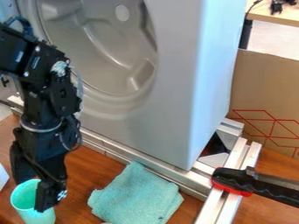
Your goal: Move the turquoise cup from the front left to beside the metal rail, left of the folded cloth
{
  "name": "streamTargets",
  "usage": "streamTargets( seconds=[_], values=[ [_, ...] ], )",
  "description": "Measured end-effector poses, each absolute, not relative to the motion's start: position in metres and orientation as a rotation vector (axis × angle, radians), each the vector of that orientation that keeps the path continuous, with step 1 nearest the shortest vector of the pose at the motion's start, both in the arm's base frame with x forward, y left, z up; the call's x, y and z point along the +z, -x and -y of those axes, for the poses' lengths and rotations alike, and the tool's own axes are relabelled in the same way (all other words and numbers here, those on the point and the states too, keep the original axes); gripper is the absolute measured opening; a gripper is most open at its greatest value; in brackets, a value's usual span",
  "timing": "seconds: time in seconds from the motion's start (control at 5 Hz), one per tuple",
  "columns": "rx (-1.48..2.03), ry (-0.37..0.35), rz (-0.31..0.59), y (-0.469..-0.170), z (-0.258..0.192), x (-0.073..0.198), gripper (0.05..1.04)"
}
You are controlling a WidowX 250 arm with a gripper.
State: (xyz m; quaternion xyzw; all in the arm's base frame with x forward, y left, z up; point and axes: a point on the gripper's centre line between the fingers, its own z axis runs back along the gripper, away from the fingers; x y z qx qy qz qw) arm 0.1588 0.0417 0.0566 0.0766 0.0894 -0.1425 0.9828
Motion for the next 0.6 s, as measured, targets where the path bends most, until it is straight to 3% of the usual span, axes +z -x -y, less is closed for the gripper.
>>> streamTargets(
  seconds=[0.2, 0.4, 0.6],
  values=[
    [-0.293, -0.117, -0.166, -0.159, -0.046, 0.046, 1.000],
    [-0.352, -0.020, -0.065, -0.156, -0.051, 0.032, 1.000],
    [-0.375, 0.008, 0.021, -0.158, -0.051, 0.028, 1.000]
  ],
)
